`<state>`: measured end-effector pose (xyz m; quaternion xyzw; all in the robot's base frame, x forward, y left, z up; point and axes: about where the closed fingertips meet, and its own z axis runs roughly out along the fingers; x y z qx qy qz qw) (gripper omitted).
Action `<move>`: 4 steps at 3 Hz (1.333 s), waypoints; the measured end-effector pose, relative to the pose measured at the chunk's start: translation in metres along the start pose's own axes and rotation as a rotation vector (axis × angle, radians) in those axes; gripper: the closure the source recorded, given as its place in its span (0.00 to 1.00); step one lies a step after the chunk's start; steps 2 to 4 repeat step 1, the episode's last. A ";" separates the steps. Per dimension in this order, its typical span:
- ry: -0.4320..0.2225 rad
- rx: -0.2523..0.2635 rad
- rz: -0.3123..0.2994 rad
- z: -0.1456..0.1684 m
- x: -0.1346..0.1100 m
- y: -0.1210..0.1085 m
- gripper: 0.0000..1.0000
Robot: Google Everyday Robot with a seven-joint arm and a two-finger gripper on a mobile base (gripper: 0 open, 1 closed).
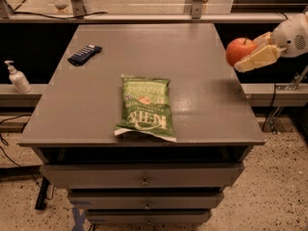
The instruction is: Pick apple
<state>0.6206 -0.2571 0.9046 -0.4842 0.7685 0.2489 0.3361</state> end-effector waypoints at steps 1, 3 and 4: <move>-0.005 0.001 -0.002 0.001 -0.003 -0.002 1.00; -0.005 0.001 -0.002 0.001 -0.003 -0.002 1.00; -0.005 0.001 -0.002 0.001 -0.003 -0.002 1.00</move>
Offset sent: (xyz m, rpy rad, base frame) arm 0.0000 0.0000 0.0000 0.0000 0.0000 0.0000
